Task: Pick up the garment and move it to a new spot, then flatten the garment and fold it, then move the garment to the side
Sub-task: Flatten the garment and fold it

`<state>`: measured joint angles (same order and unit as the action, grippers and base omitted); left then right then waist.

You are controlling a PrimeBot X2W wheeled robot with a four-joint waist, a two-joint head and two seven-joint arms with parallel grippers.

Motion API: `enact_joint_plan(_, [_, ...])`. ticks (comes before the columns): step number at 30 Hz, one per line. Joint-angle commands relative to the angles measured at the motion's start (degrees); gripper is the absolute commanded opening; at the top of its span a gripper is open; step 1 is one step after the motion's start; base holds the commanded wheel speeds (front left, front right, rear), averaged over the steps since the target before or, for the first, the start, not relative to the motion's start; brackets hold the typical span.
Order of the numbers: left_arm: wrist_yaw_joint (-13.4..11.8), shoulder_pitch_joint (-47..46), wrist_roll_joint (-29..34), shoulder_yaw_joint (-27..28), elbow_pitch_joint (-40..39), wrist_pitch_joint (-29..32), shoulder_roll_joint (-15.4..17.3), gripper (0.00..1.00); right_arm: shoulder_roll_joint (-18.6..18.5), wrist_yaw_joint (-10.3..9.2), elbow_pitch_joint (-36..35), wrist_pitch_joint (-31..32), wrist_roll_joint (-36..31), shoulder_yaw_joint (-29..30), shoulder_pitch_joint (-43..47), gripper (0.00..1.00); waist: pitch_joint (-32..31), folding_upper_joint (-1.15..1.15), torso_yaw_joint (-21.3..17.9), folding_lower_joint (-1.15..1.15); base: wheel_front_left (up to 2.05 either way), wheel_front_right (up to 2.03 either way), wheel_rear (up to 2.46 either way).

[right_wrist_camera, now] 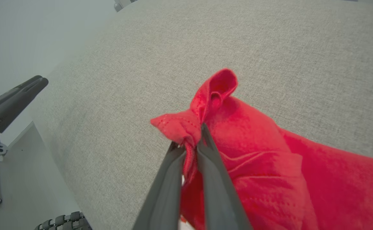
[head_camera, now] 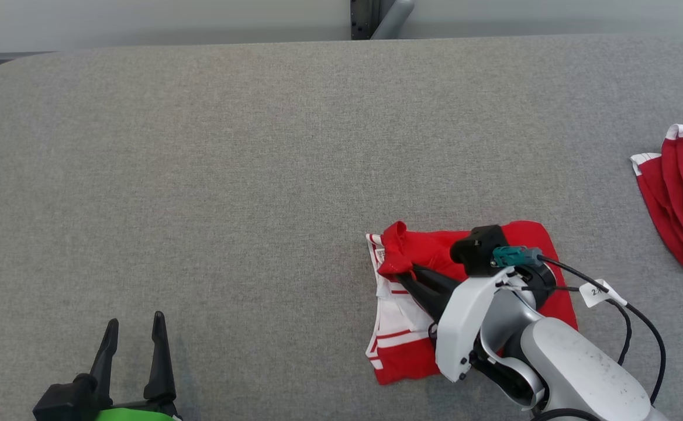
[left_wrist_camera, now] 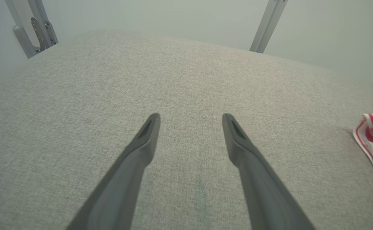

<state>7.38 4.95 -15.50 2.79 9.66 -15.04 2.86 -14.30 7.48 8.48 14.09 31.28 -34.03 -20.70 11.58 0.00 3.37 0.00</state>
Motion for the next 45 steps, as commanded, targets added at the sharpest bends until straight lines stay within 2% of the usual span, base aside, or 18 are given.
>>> enact_joint_plan(1, [0.1,-0.7,-0.2,0.2,0.1,-0.2,0.1,1.00,-0.3,0.00,0.2,-0.2,-0.4,-0.3,-0.7,0.11,0.0,0.00,0.0,0.00,0.00,0.00,0.00])
enact_joint_plan(2, [0.1,-0.7,-0.3,0.3,0.2,-0.2,0.1,1.00,-0.5,0.00,0.2,-0.2,-0.6,-0.8,-1.0,0.35,0.0,0.00,0.0,0.00,0.00,0.00,0.00])
enact_joint_plan(3, [0.1,-0.7,-0.4,0.4,0.2,-0.2,0.1,1.00,-0.8,0.00,0.0,-0.3,-0.9,-1.3,-1.1,0.70,0.0,0.00,-0.1,0.00,0.00,0.00,0.00])
enact_joint_plan(4, [0.1,-0.6,-0.5,0.4,0.3,-0.2,0.1,1.00,-1.0,0.00,-0.1,-0.3,-0.9,-1.7,-1.0,1.00,-0.1,0.00,-0.1,0.00,0.00,0.00,0.00])
enact_joint_plan(8, [0.1,-0.1,-0.6,0.5,0.5,-0.2,0.1,1.00,-2.0,-0.01,-2.7,-1.2,-1.2,-2.6,-0.6,1.00,-0.6,0.00,-0.3,0.00,0.00,0.00,0.00])
enact_joint_plan(12, [0.1,0.8,-0.8,1.3,0.2,-0.2,0.1,1.00,-3.3,0.00,-9.4,-0.5,1.7,-1.7,2.0,1.00,-1.2,0.00,-0.9,0.00,0.00,0.00,0.00])
enact_joint_plan(15, [0.1,1.2,-0.9,1.7,-0.3,-0.2,0.1,1.00,-4.5,-0.01,-15.2,-1.0,3.2,2.8,4.6,1.00,-1.2,0.00,-1.3,0.00,0.00,0.00,0.00])
enact_joint_plan(18, [0.1,1.3,-1.3,1.5,-1.1,-0.2,0.1,1.00,-4.8,-0.01,-18.3,-4.5,1.4,11.6,8.4,1.00,-1.1,0.00,-1.5,0.00,0.00,0.00,0.00])
enact_joint_plan(19, [0.1,1.3,-1.4,1.4,-1.3,-0.2,0.1,1.00,-4.7,0.00,-18.4,-6.1,0.1,14.8,10.0,0.95,-1.0,0.00,-1.4,0.00,0.00,0.00,0.00])
enact_joint_plan(20, [-0.1,1.3,-1.5,1.1,-1.5,-0.2,0.1,1.00,-5.3,0.01,-18.4,-7.6,-2.3,17.2,11.2,0.43,-0.9,0.00,-1.4,0.00,0.00,0.00,0.00])
enact_joint_plan(21, [-0.2,1.2,-1.6,0.8,-1.8,-0.1,0.1,1.00,-5.5,0.00,-17.9,-9.2,-4.1,19.3,12.6,0.17,-0.7,0.00,-1.3,0.00,0.00,0.00,0.00])
enact_joint_plan(22, [-0.3,1.3,-1.8,0.4,-2.0,-0.2,0.1,1.00,-5.0,0.00,-16.9,-10.7,-5.7,21.0,14.4,0.00,-0.7,0.00,-1.2,0.00,0.00,0.00,0.00])
enact_joint_plan(26, [-0.4,1.2,-1.7,-0.5,-2.3,-0.2,0.1,1.00,-5.2,-0.01,-11.6,-17.3,-10.8,22.0,18.9,0.00,-0.3,0.00,-0.6,0.00,0.00,0.00,0.00])
enact_joint_plan(32, [-0.3,0.8,-0.8,-0.6,-2.1,-0.2,0.1,1.00,-4.5,-0.02,-2.2,-25.3,-16.0,16.8,19.6,0.00,-0.1,0.00,0.3,0.00,0.00,0.00,0.00])
enact_joint_plan(39, [-0.1,0.1,-0.2,-0.5,-1.9,-0.2,0.1,1.00,-1.4,-0.02,10.2,-28.7,-19.3,8.1,12.5,0.00,0.9,0.00,1.4,0.00,0.00,0.00,0.00])
enact_joint_plan(45, [-0.1,-0.2,-0.8,-0.8,-1.6,-0.2,0.1,1.00,0.5,-0.02,15.6,-29.3,-21.1,1.2,6.8,0.00,1.0,0.00,2.8,0.00,0.00,0.00,0.00])
